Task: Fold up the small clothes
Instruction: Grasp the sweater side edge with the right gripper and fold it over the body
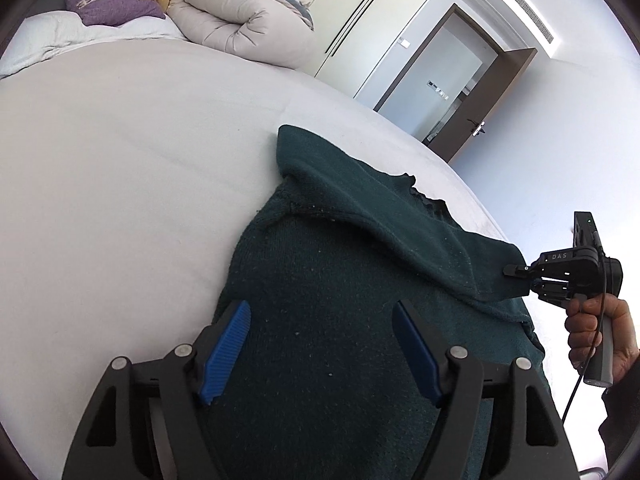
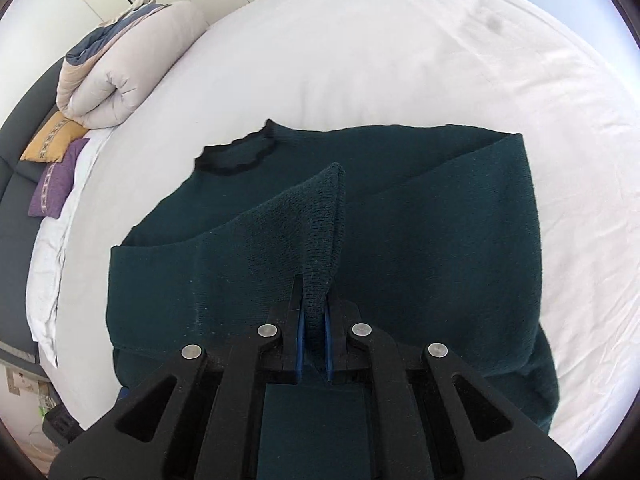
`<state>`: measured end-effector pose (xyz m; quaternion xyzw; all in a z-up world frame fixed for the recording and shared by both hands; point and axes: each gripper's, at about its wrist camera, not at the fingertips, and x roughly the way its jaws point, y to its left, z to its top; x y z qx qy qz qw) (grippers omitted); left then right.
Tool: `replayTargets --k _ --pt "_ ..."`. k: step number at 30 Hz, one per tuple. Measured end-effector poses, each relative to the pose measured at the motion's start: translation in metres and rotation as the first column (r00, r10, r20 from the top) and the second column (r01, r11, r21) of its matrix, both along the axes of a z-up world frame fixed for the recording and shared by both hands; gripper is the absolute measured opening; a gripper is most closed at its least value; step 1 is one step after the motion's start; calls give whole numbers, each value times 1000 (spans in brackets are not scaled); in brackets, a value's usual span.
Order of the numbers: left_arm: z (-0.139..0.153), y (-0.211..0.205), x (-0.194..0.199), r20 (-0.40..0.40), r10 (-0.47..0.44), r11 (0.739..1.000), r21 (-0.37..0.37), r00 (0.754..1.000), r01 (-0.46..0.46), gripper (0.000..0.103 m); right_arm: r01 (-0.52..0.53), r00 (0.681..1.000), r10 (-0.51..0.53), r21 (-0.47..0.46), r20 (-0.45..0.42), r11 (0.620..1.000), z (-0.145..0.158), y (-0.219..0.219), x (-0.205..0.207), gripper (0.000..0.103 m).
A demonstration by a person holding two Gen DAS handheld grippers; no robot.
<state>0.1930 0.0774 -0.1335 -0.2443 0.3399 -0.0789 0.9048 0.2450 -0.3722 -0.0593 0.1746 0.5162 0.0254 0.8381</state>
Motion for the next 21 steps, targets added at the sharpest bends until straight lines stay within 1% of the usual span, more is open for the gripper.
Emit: replayTargets --k 3,7,11,14,17,21 --pt "0 0 0 0 0 1000 1 1000 0 76 27 1000 -27 -28 -3 999 -8 -16 4 6" --pt "-1 1 1 0 -1 1000 -2 1000 1 76 64 998 -65 -11 -8 998 -19 -29 9 6" --pt "0 1 1 0 -1 1000 -2 1000 1 76 46 999 -46 -32 -10 998 -33 -28 11 7" --pt "0 0 1 -1 -1 1000 3 1000 1 76 58 998 -58 0 -12 998 -38 -18 12 7" --pt "0 -1 1 -2 -1 1000 3 1000 1 76 70 998 -69 51 -11 996 -36 -20 8 7" --pt "0 -1 1 -3 -1 1000 6 1000 1 76 67 998 -67 61 0 996 -31 -19 3 7"
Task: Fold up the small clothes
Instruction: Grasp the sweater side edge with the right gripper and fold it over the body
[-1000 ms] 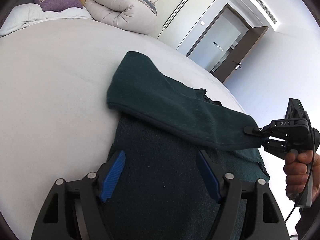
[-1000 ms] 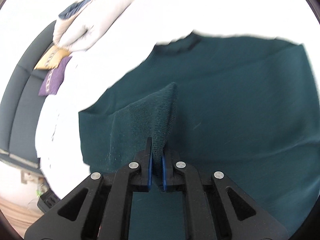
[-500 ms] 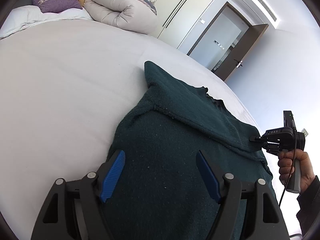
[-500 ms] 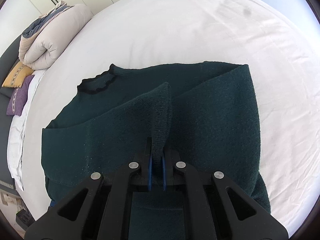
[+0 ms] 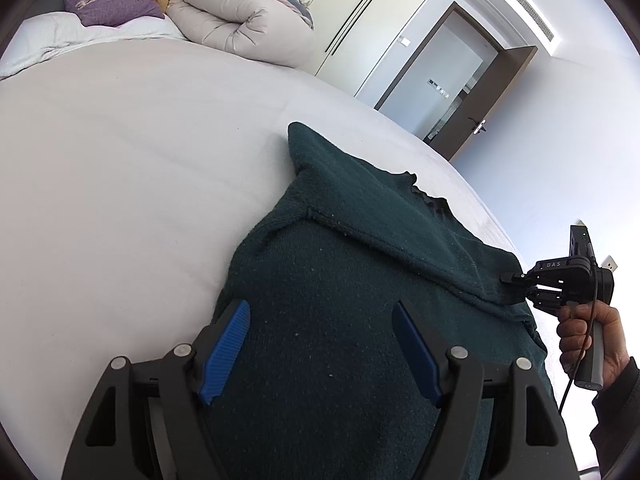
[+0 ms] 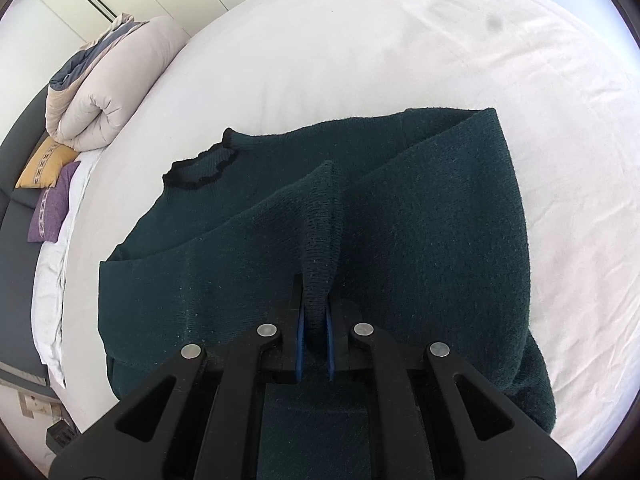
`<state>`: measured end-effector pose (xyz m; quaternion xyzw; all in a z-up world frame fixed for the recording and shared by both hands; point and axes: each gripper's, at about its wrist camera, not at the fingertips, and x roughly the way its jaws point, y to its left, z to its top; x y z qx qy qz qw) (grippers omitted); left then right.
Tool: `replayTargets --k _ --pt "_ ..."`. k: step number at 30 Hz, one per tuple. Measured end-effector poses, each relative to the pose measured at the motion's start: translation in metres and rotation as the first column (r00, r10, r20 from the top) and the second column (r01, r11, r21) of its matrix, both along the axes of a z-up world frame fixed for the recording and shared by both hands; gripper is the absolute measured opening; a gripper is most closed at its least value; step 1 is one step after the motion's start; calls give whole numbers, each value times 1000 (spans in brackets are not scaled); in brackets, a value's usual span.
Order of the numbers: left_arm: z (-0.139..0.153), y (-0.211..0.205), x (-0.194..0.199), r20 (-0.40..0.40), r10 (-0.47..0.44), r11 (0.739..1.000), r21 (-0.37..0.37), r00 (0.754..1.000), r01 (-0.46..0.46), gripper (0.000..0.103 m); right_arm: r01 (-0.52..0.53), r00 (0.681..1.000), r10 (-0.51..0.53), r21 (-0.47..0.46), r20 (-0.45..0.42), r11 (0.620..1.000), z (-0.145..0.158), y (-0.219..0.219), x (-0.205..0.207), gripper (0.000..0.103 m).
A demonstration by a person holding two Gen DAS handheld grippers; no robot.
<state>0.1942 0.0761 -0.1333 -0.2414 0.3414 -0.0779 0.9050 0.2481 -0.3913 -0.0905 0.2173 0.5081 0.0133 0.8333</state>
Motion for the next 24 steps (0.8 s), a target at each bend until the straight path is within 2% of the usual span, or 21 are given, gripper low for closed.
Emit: replayTargets --k 7,9,12,15,17,20,22,24 --pt "0 0 0 0 0 1000 0 1000 0 76 10 1000 -10 54 -12 998 1 -2 -7 7" --pt "0 0 1 -1 0 1000 1 1000 0 76 0 1000 0 27 0 1000 5 -1 -6 7" --pt "0 1 0 -2 -1 1000 0 1000 1 76 -6 999 4 -39 -44 999 -6 -2 0 8" --pt "4 2 0 -16 -1 1000 -3 1000 1 76 7 1000 -7 -1 -30 1000 -9 -7 -7 9" --pt "17 3 -1 -19 -4 1000 -2 1000 4 76 28 999 -28 24 -24 999 -7 -11 -14 10" --pt "58 3 -3 75 10 998 58 997 -15 76 68 997 -67 49 -29 996 -2 -22 -22 12" --pt "84 3 14 106 0 995 99 994 -10 76 110 994 -111 53 2 992 7 -31 -32 12" --pt "102 -1 43 123 -35 991 132 992 19 76 157 985 -164 95 62 983 15 -39 -45 12"
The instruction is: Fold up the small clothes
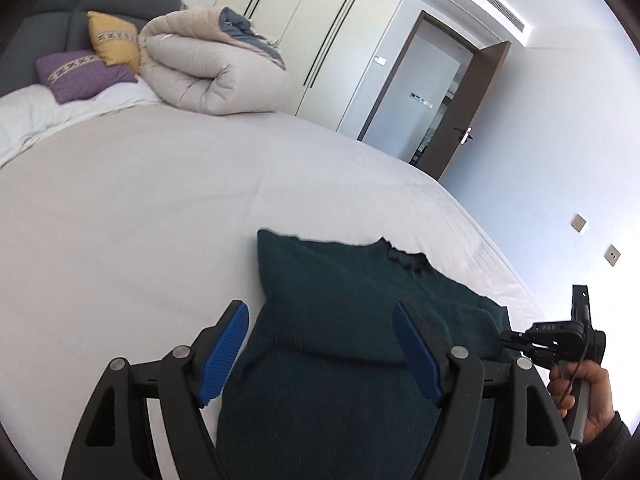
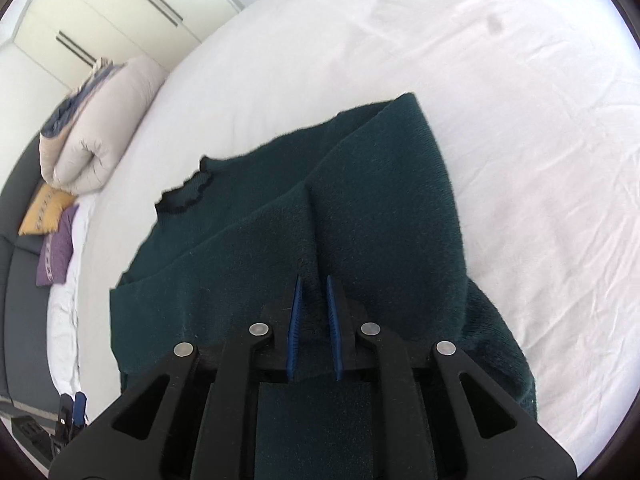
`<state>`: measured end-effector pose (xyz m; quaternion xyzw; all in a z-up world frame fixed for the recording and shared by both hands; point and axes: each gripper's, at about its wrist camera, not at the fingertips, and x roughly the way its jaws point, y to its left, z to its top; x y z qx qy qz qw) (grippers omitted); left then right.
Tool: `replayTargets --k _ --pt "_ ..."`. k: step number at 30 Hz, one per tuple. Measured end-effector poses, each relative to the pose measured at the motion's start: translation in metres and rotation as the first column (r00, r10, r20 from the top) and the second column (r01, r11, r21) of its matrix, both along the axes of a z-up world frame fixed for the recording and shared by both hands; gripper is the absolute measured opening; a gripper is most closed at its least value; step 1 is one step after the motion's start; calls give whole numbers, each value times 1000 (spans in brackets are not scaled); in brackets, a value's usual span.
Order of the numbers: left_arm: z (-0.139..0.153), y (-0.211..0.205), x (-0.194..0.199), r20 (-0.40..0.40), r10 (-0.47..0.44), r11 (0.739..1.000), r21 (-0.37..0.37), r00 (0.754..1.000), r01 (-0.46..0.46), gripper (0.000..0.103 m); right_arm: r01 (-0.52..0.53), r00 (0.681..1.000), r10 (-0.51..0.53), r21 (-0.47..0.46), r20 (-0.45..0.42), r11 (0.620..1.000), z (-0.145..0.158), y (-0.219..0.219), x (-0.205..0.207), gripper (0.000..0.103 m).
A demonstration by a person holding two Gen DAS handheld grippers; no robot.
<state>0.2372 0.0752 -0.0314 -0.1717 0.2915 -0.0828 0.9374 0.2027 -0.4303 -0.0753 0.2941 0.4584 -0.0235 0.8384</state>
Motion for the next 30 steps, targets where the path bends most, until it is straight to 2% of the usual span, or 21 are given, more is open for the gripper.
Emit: replayTargets --k 2,3,4,5,7,8,10,11,12,15,18,20,22,25,26,28,30 --pt "5 -8 40 -39 -59 997 43 998 61 70 -23 997 17 75 79 997 5 -2 -11 12" --pt "2 -10 61 -72 -90 995 34 993 92 56 -53 994 40 119 105 992 5 -1 -13 12" --pt "-2 -11 80 -107 -103 994 36 989 107 48 -90 989 70 159 127 983 3 1 -14 12" --pt "-10 -13 96 -145 -112 992 42 983 119 47 -133 984 106 195 143 972 0 4 -12 12" --pt "-32 -15 121 -218 -127 988 55 968 142 29 -178 978 150 205 146 962 -5 11 -8 12" --pt "-45 -18 129 -254 -118 984 101 960 148 27 -203 973 176 187 147 961 -8 16 -4 12" --pt "-77 -15 138 -345 -61 974 183 937 131 16 -232 970 213 175 118 957 -18 22 5 12" --pt "-88 -8 135 -343 -59 977 174 938 125 16 -220 975 210 175 73 960 -27 23 10 12" --pt "-91 -3 128 -309 -68 980 159 949 122 16 -213 977 210 191 41 958 -38 21 13 12" --pt "-90 -2 114 -280 -54 967 224 959 120 16 -214 976 199 251 86 944 -47 13 9 12" --pt "-80 -4 112 -286 -31 953 280 958 114 21 -203 978 185 249 94 947 -47 10 2 12" --pt "-64 -6 106 -252 -25 951 292 968 100 21 -194 980 176 225 97 955 -38 8 -5 12" --pt "-43 -15 104 -199 -46 946 307 979 107 34 -190 978 168 201 124 961 -27 6 -6 12" --pt "-25 -37 116 -147 -83 938 323 986 127 54 -228 967 188 250 173 941 -14 10 8 12" --pt "-26 -43 124 -149 -87 933 335 985 133 55 -243 964 202 255 175 936 -12 15 17 12" --pt "-44 -48 147 -204 -62 930 344 977 131 56 -272 958 232 270 170 924 -16 22 37 12" --pt "-83 -42 166 -303 -3 921 370 953 120 58 -216 976 198 290 89 932 -37 19 56 12"
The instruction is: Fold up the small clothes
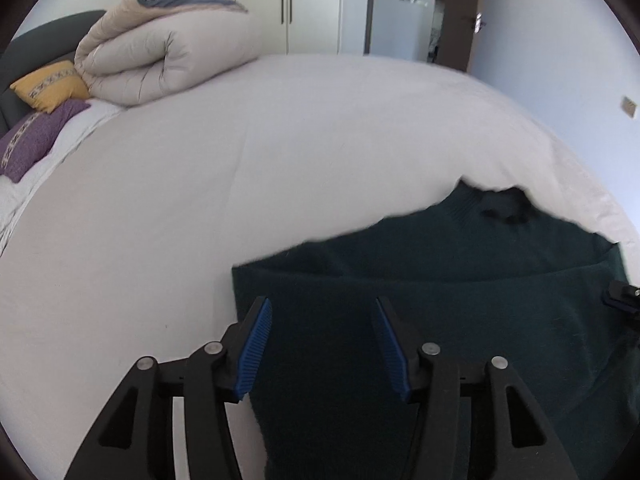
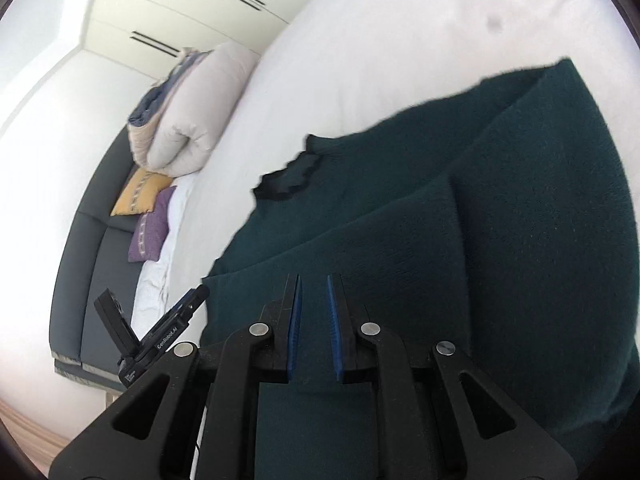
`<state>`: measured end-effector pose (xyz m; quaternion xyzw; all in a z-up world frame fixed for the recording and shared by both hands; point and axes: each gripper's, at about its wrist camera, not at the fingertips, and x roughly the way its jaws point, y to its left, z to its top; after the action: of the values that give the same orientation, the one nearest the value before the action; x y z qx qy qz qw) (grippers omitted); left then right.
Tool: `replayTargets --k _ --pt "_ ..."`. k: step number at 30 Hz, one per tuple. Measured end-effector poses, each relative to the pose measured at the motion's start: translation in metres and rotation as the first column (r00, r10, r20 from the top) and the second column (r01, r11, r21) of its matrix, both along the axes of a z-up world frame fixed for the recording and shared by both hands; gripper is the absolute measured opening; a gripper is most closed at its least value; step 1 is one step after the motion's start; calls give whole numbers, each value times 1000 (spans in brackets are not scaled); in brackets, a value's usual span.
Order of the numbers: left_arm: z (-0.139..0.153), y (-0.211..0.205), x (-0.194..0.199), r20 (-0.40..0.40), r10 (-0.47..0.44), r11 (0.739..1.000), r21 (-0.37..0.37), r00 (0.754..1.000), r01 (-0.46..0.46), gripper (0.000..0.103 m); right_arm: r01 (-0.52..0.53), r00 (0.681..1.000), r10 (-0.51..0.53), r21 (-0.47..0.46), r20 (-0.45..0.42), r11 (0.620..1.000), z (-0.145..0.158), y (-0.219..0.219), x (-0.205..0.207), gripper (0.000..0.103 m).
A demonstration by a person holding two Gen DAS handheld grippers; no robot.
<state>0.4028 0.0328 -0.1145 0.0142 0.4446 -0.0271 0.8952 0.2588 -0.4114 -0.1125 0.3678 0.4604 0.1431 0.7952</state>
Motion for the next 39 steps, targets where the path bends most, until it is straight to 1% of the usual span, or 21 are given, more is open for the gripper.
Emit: replayTargets --k 1,2,5,6,9,10,12,13,14,15,16,17,19,21,23,25,27,29,33,36,39 --pt "-13 6 -1 16 -4 999 -35 1000 5 59 26 999 -25 26 -30 999 -14 -7 7 9" --pt "-13 12 -6 51 2 997 -77 999 2 59 54 998 -52 95 -22 994 -26 -19 9 0" --pt "-10 11 -9 57 -3 998 -61 998 6 59 138 990 -141 230 -2 963 -35 -48 1 0" --pt "-9 12 -9 58 -2 998 -69 998 6 59 149 988 -154 221 4 964 -33 -52 -2 0" --pt "-4 21 -16 50 19 994 -110 999 -13 60 190 982 -191 122 -6 974 -21 -60 -17 0" --pt "-2 26 -22 33 53 994 -97 998 -49 70 213 977 -214 92 -7 973 -15 -64 -26 1" --pt "3 38 -43 16 74 988 -137 997 -72 70 280 960 -280 -13 -4 960 5 -76 -54 6" --pt "7 44 -59 16 77 985 -159 997 -73 70 288 957 -288 -47 16 956 14 -81 -73 13" --pt "12 50 -79 20 82 982 -173 996 -78 70 279 960 -277 -67 41 958 24 -82 -93 25" --pt "16 55 -100 27 83 980 -186 996 -76 72 267 963 -263 -84 57 960 31 -84 -114 34" --pt "20 59 -122 27 80 978 -194 996 -73 77 257 965 -250 -105 74 961 39 -83 -138 58" --pt "23 63 -145 27 83 977 -198 996 -76 80 257 964 -246 -123 97 958 45 -83 -163 71" --pt "25 71 -189 15 80 973 -218 997 -75 87 248 964 -225 -175 141 953 53 -78 -214 71" --pt "24 75 -228 -20 61 971 -232 998 -64 88 229 968 -199 -215 150 949 54 -74 -257 71" --pt "20 76 -265 -51 65 962 -262 997 -76 88 224 971 -195 -243 137 944 49 -71 -296 71" --pt "16 79 -290 -98 53 950 -301 994 -80 88 204 977 -181 -242 115 949 40 -70 -328 71" --pt "15 83 -312 -114 49 942 -324 992 -83 88 204 978 -187 -244 91 948 30 -75 -358 71" --pt "14 88 -327 -132 48 934 -346 990 -91 88 222 975 -206 -244 86 944 25 -79 -379 71" --pt "7 95 -349 -184 18 902 -420 983 -95 88 255 966 -240 -201 96 946 22 -97 -422 71" --pt "7 93 -363 -208 -26 901 -428 978 -67 86 234 971 -218 -204 99 951 23 -100 -440 71" --pt "3 86 -368 -252 -80 895 -444 965 -41 85 212 976 -195 -198 101 957 24 -100 -450 70"
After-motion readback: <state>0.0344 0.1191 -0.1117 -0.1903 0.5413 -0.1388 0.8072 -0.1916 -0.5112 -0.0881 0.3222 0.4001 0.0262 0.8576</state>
